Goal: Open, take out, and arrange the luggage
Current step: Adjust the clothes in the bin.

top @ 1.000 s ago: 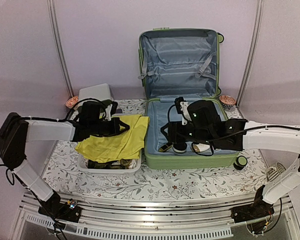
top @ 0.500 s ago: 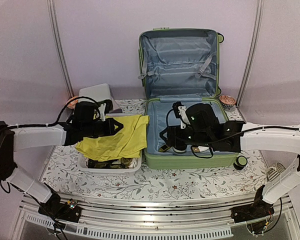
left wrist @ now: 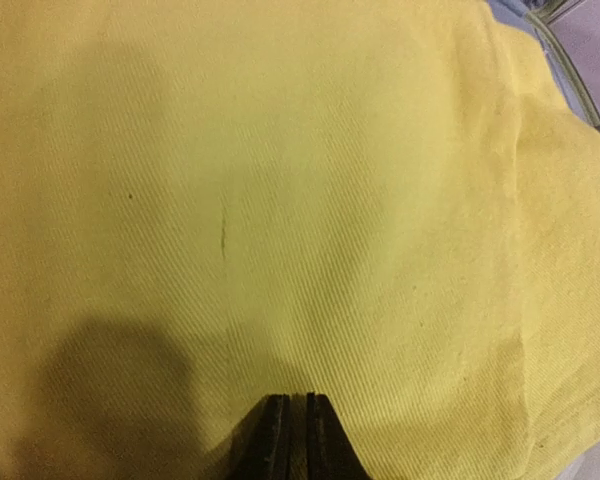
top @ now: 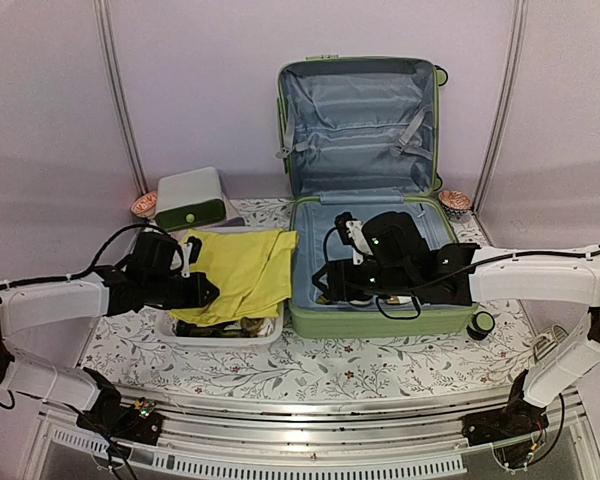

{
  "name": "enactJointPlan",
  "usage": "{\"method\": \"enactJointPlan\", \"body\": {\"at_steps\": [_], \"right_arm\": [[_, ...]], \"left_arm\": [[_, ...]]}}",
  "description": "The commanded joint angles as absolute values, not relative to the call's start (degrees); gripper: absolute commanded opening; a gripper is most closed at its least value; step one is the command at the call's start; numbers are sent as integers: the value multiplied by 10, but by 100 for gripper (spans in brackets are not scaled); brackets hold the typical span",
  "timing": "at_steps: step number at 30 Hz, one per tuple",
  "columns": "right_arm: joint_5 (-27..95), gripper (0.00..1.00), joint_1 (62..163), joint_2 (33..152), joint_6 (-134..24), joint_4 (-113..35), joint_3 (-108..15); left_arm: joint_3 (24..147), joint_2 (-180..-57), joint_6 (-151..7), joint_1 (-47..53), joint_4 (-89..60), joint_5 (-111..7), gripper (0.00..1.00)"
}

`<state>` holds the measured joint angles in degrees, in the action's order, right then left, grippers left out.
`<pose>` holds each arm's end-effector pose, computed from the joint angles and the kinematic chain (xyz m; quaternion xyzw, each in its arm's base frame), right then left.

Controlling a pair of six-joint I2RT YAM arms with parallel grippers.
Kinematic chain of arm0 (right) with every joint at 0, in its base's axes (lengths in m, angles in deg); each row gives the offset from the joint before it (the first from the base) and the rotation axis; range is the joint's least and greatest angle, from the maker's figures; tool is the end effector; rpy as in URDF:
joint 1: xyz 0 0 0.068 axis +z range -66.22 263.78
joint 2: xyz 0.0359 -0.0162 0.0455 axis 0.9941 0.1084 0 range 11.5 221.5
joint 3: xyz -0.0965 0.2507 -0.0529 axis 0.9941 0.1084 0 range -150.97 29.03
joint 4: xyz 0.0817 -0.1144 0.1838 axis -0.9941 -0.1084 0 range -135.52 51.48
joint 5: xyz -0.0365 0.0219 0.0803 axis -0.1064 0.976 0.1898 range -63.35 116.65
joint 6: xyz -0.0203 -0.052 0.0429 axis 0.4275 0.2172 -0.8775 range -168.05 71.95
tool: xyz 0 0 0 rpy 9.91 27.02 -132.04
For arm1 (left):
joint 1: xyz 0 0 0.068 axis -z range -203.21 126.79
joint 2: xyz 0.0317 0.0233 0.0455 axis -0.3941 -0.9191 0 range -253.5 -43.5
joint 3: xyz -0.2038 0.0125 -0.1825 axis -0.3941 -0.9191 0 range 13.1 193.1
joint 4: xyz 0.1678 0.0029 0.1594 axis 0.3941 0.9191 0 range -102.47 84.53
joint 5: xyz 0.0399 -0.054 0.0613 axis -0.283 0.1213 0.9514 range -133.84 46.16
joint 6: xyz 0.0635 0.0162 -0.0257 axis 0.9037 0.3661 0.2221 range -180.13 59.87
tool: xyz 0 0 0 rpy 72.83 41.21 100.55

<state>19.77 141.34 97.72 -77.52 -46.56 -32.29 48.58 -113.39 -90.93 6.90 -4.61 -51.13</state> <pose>0.1831 0.2755 0.2716 -0.1850 0.8577 0.2901 0.3821 0.1998 -0.1243 0.2035 0.0202 0.9128 -0.2548 0.3186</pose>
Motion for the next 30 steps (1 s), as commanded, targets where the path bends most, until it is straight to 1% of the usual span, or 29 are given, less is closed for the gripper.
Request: {"method": "enactJointPlan", "body": {"at_steps": [1,5,9,14,19,23,25,30], "right_arm": [[190,61,1410,979,-770,-460,-342],[174,61,1410,974,-765,-462,-341],[167,61,1410,972,-762,-462,-340],[166,61,1410,972,-763,-462,-337],[163,61,1410,966,-763,-465,-334],[158,61,1409,956,-763,-466,-327],[153,61,1410,952,-764,-467,-321],[144,61,1410,945,-767,-464,-313]], "left_arm": [[496,-1110,-915,77,-31,-512,11],[523,-1072,-904,81,-34,-515,14],[559,-1080,-900,97,-37,-531,15],[578,-1134,-923,142,-97,-552,15],[631,-1217,-931,165,-146,-615,14],[666,-1241,-930,165,-148,-605,14],[675,-1240,-930,165,-152,-596,12],[679,-1229,-919,165,-148,-558,12]]}}
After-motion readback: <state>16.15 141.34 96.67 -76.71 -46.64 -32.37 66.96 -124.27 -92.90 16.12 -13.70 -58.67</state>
